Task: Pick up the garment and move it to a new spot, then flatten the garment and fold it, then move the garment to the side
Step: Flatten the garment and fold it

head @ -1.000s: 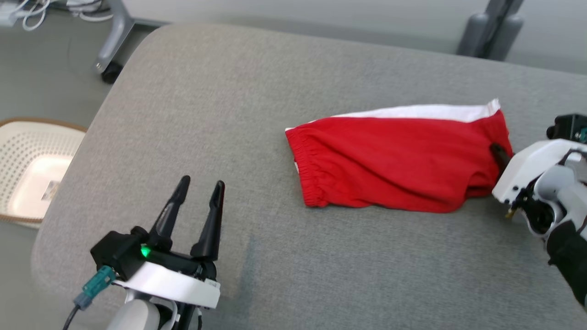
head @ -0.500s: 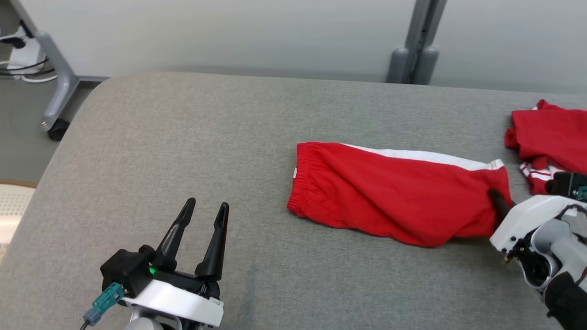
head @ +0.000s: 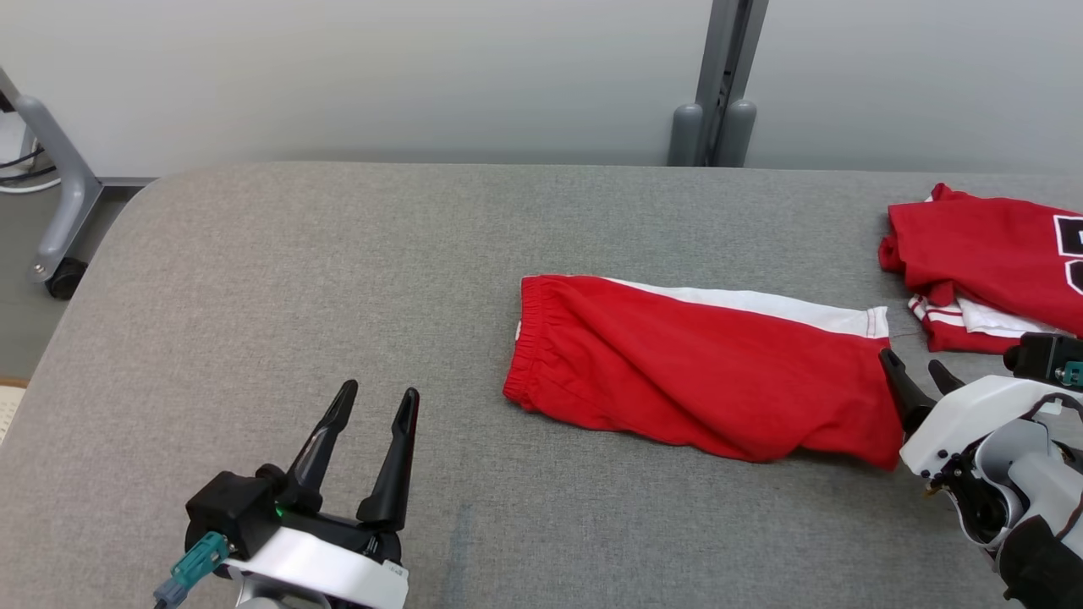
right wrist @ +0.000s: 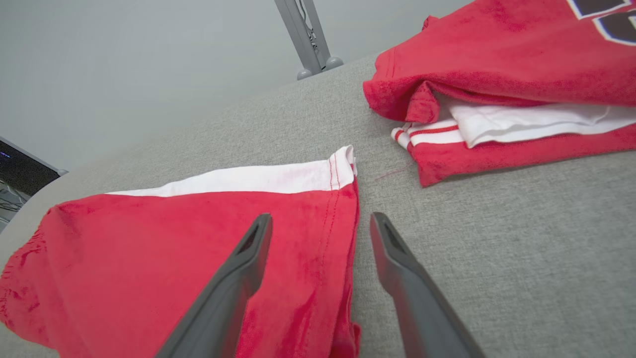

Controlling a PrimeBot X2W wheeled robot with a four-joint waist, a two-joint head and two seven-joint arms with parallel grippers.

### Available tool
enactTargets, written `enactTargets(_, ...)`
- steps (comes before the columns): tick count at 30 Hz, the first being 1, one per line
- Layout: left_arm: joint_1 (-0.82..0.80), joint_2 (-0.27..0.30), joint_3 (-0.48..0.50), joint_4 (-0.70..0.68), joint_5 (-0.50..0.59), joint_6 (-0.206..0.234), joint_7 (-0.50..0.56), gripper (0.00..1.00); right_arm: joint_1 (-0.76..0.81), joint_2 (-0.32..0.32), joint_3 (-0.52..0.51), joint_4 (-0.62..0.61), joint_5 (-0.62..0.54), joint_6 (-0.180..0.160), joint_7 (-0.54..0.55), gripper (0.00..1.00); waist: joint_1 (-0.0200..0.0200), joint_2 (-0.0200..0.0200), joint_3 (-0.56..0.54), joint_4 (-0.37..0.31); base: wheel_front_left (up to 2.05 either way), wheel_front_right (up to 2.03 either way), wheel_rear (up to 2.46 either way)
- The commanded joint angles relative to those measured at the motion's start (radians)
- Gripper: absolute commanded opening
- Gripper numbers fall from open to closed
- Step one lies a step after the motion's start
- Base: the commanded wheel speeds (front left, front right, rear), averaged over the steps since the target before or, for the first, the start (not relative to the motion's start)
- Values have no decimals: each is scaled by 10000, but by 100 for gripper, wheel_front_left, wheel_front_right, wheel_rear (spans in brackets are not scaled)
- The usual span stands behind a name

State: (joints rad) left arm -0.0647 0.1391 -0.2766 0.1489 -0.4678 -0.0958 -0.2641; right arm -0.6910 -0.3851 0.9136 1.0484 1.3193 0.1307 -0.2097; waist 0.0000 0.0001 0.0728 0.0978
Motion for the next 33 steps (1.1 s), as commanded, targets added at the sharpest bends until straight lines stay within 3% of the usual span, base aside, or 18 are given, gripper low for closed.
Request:
enactTargets(1, 119, 64, 61, 10, 52, 28, 2, 100, 82, -61, -25, -61, 9, 1, -123, 100, 0, -1, -66, -69, 0, 0, 0)
enactTargets(12, 30, 184, -2, -37, 98, 51, 19, 100, 267, 256, -290, 265, 461, 1, -71, 100, 0, -1, 24, -287, 0, 0, 0)
enactTargets(21, -238, 303, -98, 22, 112, 34, 72, 100, -127, 789, -762, 1541, 1078, 1, 569, 100, 0, -1, 311, 137, 0, 0, 0)
enactTargets(29, -289, 283, -147, 91, 71, 53, 64, 100, -244, 987, -746, 1913, 1209, 1, 1209, 100, 0, -1, 405, 482, 0, 0, 0)
enactTargets(30, -288, 279, -150, 102, 62, 52, 61, 100, -272, 992, -741, 1925, 1179, 1, 1104, 47, 0, -1, 409, 514, 0, 0, 0)
enactTargets(31, -291, 279, -154, 110, 53, 49, 55, 100, -305, 981, -755, 1930, 1163, 1, 989, 47, 0, -1, 412, 542, 0, 0, 0)
enactTargets(32, -298, 273, -159, 121, 49, 47, 52, 100, -325, 971, -781, 1926, 1154, 1, 845, 0, 0, -1, 411, 567, 0, 0, 0)
enactTargets(33, -306, 268, -162, 132, 44, 47, 48, 100, -343, 960, -791, 1912, 1141, 1, 703, 0, 0, -1, 407, 587, 0, 0, 0)
